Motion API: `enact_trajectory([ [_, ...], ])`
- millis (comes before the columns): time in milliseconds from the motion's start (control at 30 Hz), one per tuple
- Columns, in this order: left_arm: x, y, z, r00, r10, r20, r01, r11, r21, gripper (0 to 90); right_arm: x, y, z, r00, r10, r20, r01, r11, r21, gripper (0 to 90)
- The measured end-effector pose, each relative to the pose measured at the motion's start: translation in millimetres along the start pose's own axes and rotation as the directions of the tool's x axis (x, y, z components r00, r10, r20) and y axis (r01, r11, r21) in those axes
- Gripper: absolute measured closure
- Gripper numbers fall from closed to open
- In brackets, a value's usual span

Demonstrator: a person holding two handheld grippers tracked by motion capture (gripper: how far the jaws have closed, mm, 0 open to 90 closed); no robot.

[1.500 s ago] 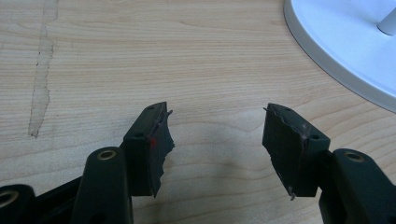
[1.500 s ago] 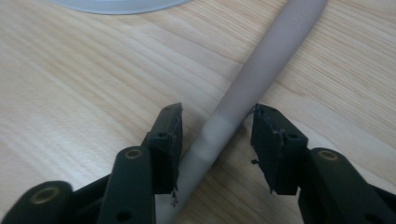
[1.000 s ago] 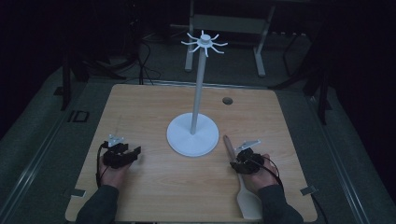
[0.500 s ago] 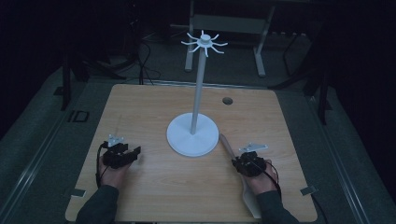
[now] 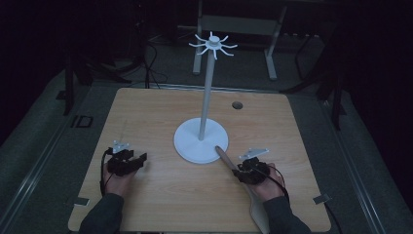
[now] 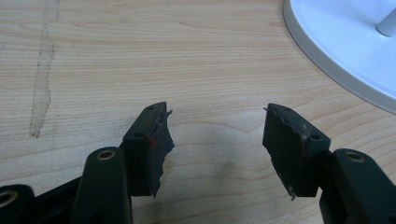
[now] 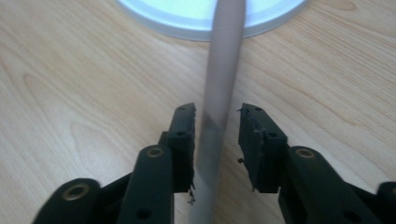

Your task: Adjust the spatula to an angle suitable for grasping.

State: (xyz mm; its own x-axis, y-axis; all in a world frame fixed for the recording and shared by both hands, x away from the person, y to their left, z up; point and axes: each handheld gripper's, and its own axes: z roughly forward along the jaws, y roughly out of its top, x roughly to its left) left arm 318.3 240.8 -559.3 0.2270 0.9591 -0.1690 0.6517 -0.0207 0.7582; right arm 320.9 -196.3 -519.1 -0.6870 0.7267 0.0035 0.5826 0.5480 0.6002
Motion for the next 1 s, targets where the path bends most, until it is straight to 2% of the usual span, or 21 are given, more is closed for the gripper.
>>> enact_trajectory([
  [133, -0.1, 0.1, 0.1, 1.0, 0.001, 0.001, -0.001, 1.0, 0.001, 41.0, -2.8, 6.3, 1.4, 0.9998, 0.019, 0.002, -0.019, 1.0, 0.016, 64.5],
  [200, -0.1, 0.0, 0.2, 1.0, 0.003, 0.0, -0.003, 1.0, 0.003, 41.0, -2.4, 11.9, 7.3, 0.9999, 0.01, -0.003, -0.01, 0.998, 0.063, 64.1],
  [300, 0.1, -0.1, 0.2, 1.0, 0.001, 0.001, -0.001, 1.0, 0.002, 41.0, 0.3, 17.7, 14.9, 0.9997, 0.004, 0.022, -0.006, 0.994, 0.113, 62.6],
  [400, 0.0, -0.1, 0.0, 1.0, -0.001, 0.001, 0.001, 1.0, 0.0, 40.9, 1.2, 22.9, 22.0, 0.9994, 0.001, 0.034, -0.007, 0.986, 0.164, 64.2],
  [567, 0.3, -0.1, 0.2, 1.0, -0.002, 0.002, 0.002, 1.0, -0.001, 40.9, 1.7, 27.3, 32.6, 0.999, 0.024, 0.037, -0.033, 0.97, 0.242, 66.1],
  [667, 0.2, -0.1, 0.4, 1.0, -0.002, 0.002, 0.002, 1.0, 0.0, 40.9, 3.0, 29.7, 33.0, 0.9986, 0.028, 0.045, -0.039, 0.965, 0.259, 72.0],
  [733, 0.2, 0.0, 0.3, 1.0, 0.002, 0.003, -0.002, 1.0, 0.002, 40.9, 3.8, 30.4, 33.0, 0.9986, 0.031, 0.043, -0.041, 0.963, 0.267, 73.1],
  [800, 0.1, -0.1, 0.5, 1.0, 0.002, 0.003, -0.002, 1.0, 0.002, 40.9, 5.8, 32.3, 33.7, 0.9979, 0.021, 0.06, -0.037, 0.959, 0.282, 74.2],
  [933, 0.4, 0.0, 0.7, 1.0, 0.0, 0.003, 0.0, 1.0, 0.001, 40.9, 6.9, 32.1, 33.4, 0.9973, 0.023, 0.07, -0.042, 0.959, 0.28, 74.6],
  [1000, 0.5, 0.0, 1.2, 1.0, 0.001, 0.002, -0.001, 1.0, 0.002, 40.9, 8.0, 31.1, 31.8, 0.9975, 0.028, 0.065, -0.044, 0.963, 0.265, 74.9],
])
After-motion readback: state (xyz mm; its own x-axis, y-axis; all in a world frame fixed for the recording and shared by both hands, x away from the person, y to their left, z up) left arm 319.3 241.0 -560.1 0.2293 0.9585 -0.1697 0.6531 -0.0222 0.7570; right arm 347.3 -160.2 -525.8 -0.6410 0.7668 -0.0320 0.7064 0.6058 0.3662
